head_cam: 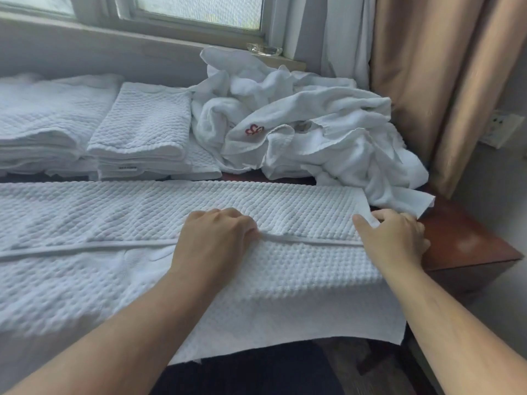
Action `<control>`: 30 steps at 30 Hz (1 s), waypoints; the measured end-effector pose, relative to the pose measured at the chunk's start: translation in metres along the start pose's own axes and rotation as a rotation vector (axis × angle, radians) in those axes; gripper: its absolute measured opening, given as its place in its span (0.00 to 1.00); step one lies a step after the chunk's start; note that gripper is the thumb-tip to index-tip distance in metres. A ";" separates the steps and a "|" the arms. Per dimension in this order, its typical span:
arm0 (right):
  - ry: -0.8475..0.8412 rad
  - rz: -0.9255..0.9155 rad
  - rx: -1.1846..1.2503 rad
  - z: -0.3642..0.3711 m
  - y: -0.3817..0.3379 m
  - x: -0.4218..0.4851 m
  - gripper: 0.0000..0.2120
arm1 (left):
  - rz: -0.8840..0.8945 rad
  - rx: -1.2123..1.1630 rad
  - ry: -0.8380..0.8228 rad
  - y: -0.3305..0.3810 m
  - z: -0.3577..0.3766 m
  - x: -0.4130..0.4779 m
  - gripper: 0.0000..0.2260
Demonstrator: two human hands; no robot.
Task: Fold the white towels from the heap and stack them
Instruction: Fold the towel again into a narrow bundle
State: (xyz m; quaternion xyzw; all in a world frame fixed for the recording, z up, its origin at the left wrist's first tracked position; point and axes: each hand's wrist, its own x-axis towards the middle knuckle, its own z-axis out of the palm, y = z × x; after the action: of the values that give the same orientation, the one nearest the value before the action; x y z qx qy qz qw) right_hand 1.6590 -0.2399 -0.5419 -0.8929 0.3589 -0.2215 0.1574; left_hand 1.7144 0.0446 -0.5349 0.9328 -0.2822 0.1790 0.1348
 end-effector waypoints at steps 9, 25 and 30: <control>0.089 0.110 0.374 -0.003 0.008 0.023 0.09 | 0.033 -0.031 0.100 0.008 0.007 0.000 0.11; 0.292 -0.130 0.328 -0.012 0.036 -0.057 0.13 | 0.227 -0.110 -0.065 0.015 -0.004 -0.056 0.21; 0.008 0.066 0.292 -0.009 0.083 -0.100 0.29 | 0.267 -0.029 -0.183 0.017 0.000 -0.061 0.24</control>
State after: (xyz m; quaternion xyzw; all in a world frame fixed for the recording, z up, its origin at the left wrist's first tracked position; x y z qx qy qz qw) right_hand 1.5421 -0.2275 -0.5993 -0.8474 0.3528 -0.2695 0.2914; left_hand 1.6574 0.0603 -0.5579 0.8975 -0.4172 0.1055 0.0971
